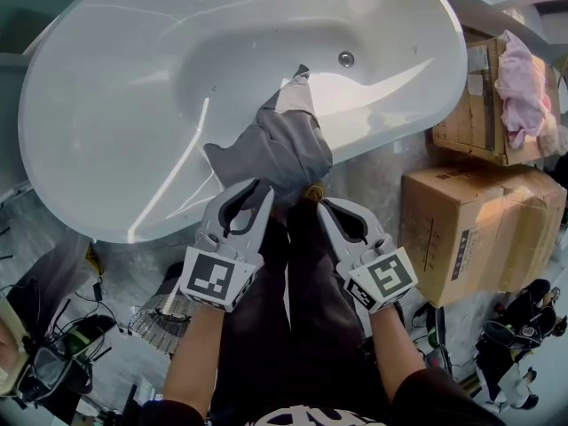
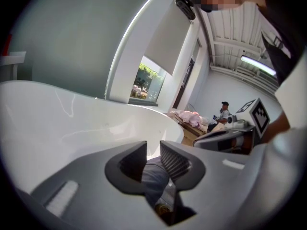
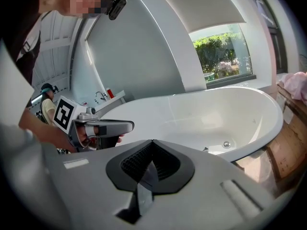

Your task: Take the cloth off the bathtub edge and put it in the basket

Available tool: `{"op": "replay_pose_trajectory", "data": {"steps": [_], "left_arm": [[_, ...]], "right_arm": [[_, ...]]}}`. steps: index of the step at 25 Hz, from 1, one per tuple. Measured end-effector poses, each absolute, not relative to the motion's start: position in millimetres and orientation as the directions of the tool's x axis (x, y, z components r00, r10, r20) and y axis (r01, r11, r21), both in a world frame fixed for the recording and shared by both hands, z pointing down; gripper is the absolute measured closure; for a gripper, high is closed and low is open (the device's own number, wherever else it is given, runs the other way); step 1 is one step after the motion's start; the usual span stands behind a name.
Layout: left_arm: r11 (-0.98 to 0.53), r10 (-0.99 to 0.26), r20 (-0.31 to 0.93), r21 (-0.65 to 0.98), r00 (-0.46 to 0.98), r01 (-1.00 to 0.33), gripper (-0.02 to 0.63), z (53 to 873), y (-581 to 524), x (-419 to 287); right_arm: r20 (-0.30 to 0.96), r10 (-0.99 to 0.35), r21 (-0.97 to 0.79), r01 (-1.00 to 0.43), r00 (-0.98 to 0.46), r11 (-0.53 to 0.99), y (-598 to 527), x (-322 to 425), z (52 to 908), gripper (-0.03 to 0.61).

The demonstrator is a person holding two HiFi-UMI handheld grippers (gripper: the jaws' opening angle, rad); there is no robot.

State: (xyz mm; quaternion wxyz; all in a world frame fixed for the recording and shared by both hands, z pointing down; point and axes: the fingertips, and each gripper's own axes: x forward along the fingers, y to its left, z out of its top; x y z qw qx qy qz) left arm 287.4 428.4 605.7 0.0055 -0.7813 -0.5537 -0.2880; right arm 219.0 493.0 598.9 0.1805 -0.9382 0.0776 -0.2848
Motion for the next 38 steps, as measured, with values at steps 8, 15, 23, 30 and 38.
{"op": "replay_pose_trajectory", "data": {"steps": [8,15,23,30,38], "left_arm": [[-0.415,0.858,0.45,0.321,0.248,0.851,0.33,607.2,427.8,293.9],[-0.378,0.856,0.471,0.293,0.212,0.878,0.295,615.3,437.1,286.2],[-0.327,0.824,0.551,0.273,0.132,0.905,0.296,643.8,443.8,277.9],[-0.284,0.761,0.644,0.217,0.082,0.934,0.296,674.5,450.1,280.4],[-0.149,0.631,0.774,0.173,-0.041,0.973,0.296,726.7,453.7,264.2]], "right_arm": [[0.507,-0.269,-0.395,-0.057,0.819,-0.917,489.5,218.7,602.3,0.569],[0.508,-0.262,-0.398,-0.046,0.82,-0.916,495.3,217.3,604.1,0.569],[0.514,-0.259,-0.405,-0.034,0.818,-0.914,496.6,212.6,608.2,0.569],[0.511,-0.253,-0.41,-0.027,0.821,-0.912,500.1,212.7,608.7,0.569],[0.518,-0.243,-0.412,-0.01,0.82,-0.911,505.9,211.7,612.6,0.569]]}}
